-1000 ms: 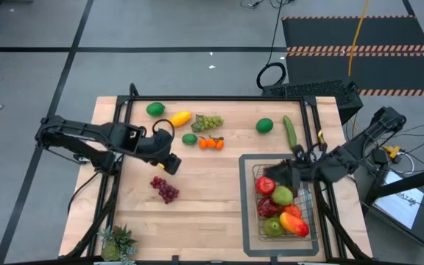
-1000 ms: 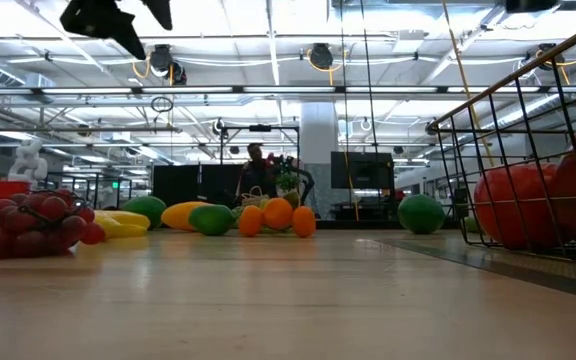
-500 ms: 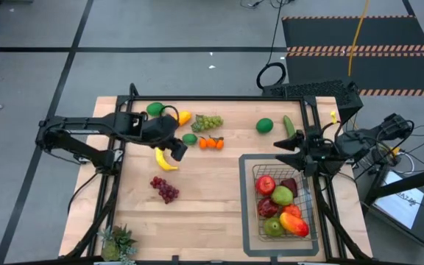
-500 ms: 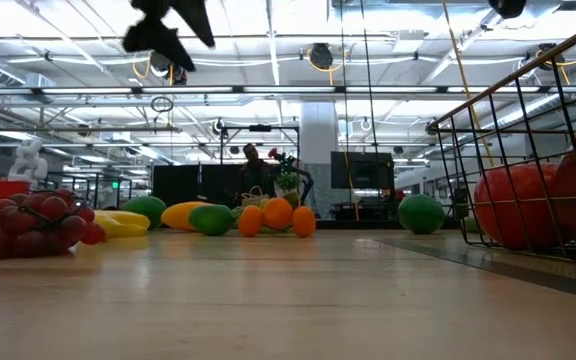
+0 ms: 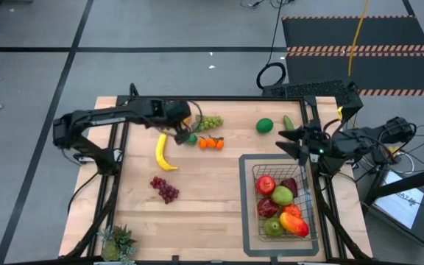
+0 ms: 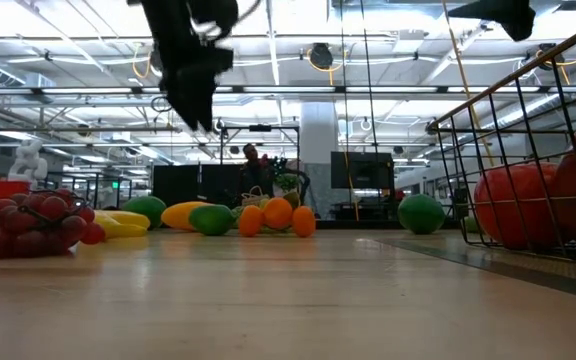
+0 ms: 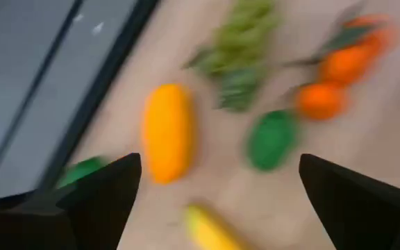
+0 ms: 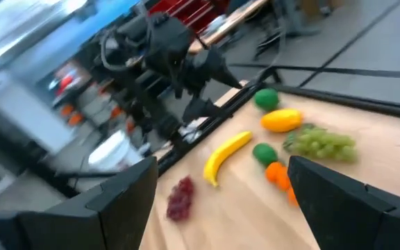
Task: Build produce basket
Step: Put the yellow mango into the wire basket
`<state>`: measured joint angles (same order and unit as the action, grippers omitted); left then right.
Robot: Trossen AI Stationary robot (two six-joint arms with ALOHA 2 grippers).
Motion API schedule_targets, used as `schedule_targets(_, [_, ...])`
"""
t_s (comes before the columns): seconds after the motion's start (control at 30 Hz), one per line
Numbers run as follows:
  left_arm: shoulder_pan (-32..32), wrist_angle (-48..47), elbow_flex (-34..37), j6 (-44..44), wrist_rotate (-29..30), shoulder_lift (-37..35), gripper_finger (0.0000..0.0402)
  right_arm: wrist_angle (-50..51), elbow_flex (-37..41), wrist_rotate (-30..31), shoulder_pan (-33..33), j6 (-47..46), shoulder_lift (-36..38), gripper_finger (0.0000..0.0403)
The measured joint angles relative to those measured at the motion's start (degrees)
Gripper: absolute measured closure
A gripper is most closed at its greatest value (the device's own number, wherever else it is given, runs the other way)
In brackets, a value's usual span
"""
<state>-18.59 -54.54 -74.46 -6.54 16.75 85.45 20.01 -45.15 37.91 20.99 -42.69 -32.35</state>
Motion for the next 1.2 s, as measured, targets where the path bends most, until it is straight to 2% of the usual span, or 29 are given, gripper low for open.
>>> schedule_targets(0.1, [-4.53, 0.85, 0.0, 5.24, 0.2, 2.83, 0.003, 0.0, 0.0, 3.67, -0.97, -1.61, -0.46, 0.0088])
schedule_targets(0.2, [-8.17, 1.65, 0.0, 10.17, -4.48, 5.66, 0.0051, 0.02, 0.0, 5.73, -2.16, -1.62, -0.96, 0.0087])
schedule_targets(0.3, [-11.07, 1.54, 0.0, 12.17, -6.5, 8.09, 0.0058, 0.01, 0.0, 5.76, -3.56, -1.78, -1.4, 0.0087])
schedule_targets(0.4, [-12.83, 1.75, 0.0, 11.75, -6.47, 10.28, 0.005, 0.0, 0.0, 5.68, -4.63, -2.65, -1.7, 0.0087])
schedule_targets(0.6, [-14.83, 1.64, 0.0, 10.26, -6.37, 14.02, 0.0006, -1.12, 0.0, 5.59, -5.9, -3.13, -2.47, 0.0087])
schedule_targets(0.77, [-15.81, 0.39, 0.0, 7.87, -5.98, 18.02, 0.0017, -2.19, 0.0, 5.55, -6.47, -4.03, -2.98, 0.0087])
schedule_targets(1.2, [-16.13, 4.64, 0.0, 9.44, -4.7, 22.77, 0.0009, -2.19, 0.01, 5.54, -6.45, -6.17, -4.46, 0.0087])
